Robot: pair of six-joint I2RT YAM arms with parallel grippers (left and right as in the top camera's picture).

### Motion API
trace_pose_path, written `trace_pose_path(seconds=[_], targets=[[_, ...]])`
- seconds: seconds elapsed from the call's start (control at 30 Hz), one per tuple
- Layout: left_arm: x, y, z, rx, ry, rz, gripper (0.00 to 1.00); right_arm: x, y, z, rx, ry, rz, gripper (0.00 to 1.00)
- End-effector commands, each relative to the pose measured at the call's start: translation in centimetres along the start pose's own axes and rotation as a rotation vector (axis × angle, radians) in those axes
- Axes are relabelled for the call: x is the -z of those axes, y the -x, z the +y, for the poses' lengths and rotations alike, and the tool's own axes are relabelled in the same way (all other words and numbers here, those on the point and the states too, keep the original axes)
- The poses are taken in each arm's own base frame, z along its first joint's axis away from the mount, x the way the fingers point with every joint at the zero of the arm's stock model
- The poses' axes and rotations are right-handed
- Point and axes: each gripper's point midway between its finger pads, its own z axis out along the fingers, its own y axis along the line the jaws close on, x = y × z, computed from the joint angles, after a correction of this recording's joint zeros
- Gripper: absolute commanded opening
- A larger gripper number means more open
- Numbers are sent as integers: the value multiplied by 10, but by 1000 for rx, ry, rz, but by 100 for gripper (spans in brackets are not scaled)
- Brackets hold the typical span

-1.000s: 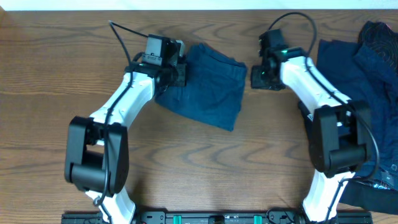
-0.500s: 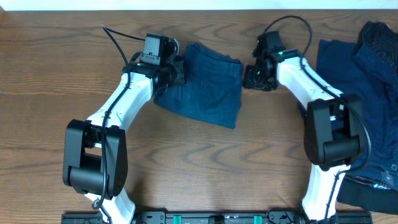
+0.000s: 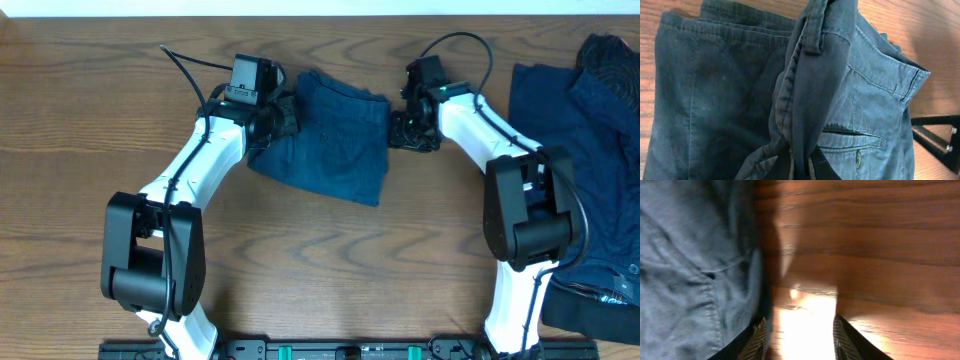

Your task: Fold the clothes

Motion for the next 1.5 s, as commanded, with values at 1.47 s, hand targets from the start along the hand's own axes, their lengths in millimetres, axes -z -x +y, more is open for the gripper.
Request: trace_pose_path(seconds=[1.47], targets=[[6, 1, 0, 21, 1, -2, 6, -21, 7, 8, 144, -150, -53, 45]])
